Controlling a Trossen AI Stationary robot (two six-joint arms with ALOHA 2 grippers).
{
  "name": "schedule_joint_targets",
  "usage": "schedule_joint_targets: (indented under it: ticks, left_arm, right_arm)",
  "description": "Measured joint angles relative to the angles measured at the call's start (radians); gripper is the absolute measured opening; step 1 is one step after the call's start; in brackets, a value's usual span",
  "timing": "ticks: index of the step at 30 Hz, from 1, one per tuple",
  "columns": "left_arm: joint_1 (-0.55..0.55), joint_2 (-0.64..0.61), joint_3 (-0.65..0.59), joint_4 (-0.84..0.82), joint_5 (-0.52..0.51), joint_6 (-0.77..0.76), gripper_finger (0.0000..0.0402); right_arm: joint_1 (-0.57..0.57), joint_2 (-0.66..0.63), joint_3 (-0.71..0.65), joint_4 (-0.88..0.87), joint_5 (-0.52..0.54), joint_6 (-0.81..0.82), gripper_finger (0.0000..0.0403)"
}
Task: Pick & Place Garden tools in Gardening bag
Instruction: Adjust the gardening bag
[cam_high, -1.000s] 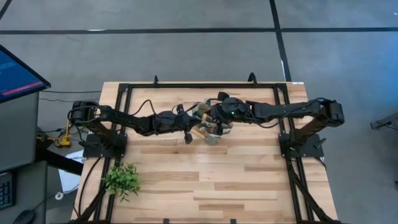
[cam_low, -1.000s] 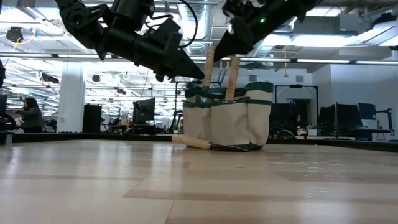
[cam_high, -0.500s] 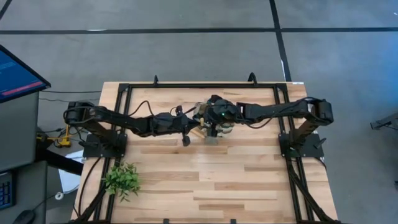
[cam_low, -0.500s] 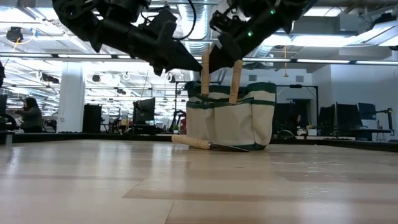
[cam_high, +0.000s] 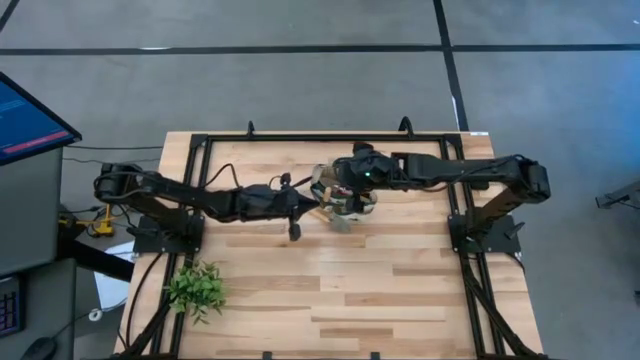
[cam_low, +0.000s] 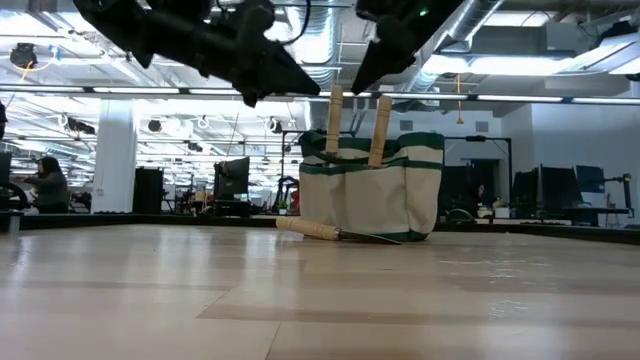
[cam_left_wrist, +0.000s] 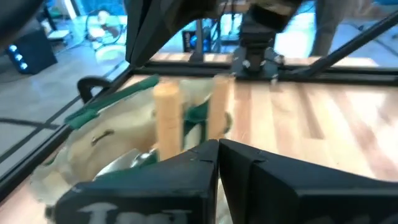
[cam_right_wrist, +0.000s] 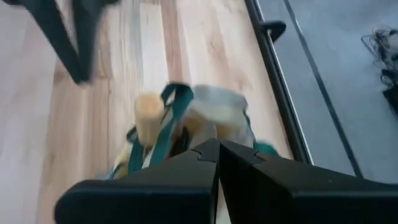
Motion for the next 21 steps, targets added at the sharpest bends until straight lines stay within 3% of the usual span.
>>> schedule_joint_targets:
  ticks: [5, 10, 16, 21]
  left_arm:
    - [-0.034, -0.029, 0.0, -0.087, -0.013, -0.005, 0.0002]
    - [-0.033, -0.004, 0.0, -0.16, -0.162, -0.055, 0.0002]
    - [0.03, 0.074, 0.0, -0.154, -0.163, -0.111, 0.0002]
    - [0.08, 0.102, 0.0, -0.094, -0.073, -0.132, 0.0002]
  right_arm:
    - [-0.022, -0.049, 0.001, -0.203, 0.039, 0.096, 0.0]
    - [-0.05, -0.096, -0.044, -0.288, 0.06, 0.133, 0.0]
    - [-0.105, -0.158, -0.171, -0.26, 0.073, 0.157, 0.0]
    - [-0.148, -0.174, -0.257, -0.217, 0.061, 0.179, 0.0]
